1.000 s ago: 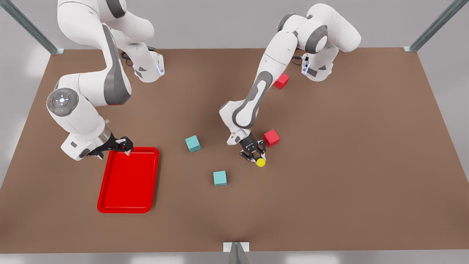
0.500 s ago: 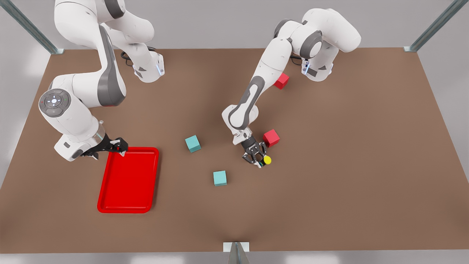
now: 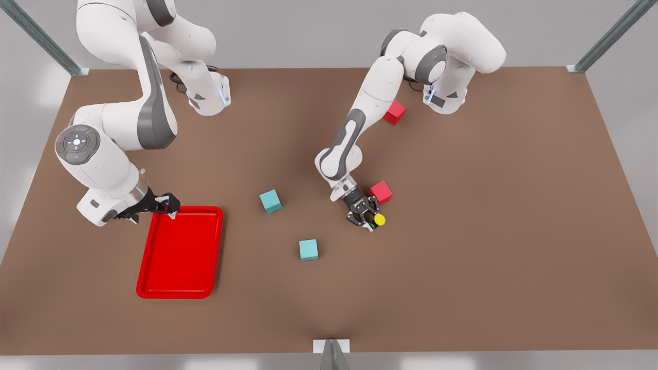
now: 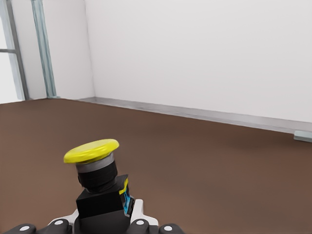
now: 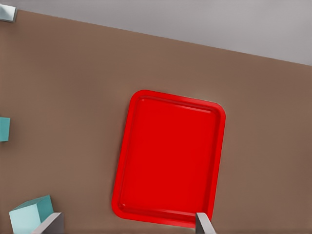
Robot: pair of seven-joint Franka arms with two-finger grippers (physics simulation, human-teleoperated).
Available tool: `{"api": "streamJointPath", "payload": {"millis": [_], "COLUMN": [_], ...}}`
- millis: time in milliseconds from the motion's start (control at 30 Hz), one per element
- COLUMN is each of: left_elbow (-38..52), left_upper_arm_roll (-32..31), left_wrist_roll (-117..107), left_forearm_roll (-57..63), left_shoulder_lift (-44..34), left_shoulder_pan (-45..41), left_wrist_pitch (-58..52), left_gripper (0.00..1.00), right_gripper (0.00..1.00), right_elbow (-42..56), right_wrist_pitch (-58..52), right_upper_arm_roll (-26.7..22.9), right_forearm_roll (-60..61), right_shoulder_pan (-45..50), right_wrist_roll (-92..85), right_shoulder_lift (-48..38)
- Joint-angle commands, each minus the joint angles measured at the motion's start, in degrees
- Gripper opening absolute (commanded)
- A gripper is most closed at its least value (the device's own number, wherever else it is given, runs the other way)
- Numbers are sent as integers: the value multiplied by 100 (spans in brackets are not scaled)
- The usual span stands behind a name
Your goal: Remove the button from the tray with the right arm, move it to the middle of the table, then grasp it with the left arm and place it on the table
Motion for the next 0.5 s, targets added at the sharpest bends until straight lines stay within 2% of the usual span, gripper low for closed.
{"api": "streamJointPath", "payload": {"millis": [0,33,467], "left_elbow": [11,11,28], "left_upper_arm_roll": [2,2,2], "left_wrist_roll": [477,371,318], "left_forearm_roll": [9,0,-114], "left_shoulder_lift": [-6,-6,-58], "left_shoulder_pan": [-2,-2,-46], "left_wrist_pitch": [-115,-115,-124], "left_gripper": [89,100,100], "right_gripper": [100,100,100], "right_elbow": [3,3,3], "right_wrist_pitch": [-4,-4,-4], "right_upper_arm_roll": [2,2,-7], "right_forearm_roll": [4,4,-5], "right_shoulder_pan": [0,0,0], "right_wrist_roll": [-18,-18,-9], "right_shoulder_lift": [-6,-6,-6]}}
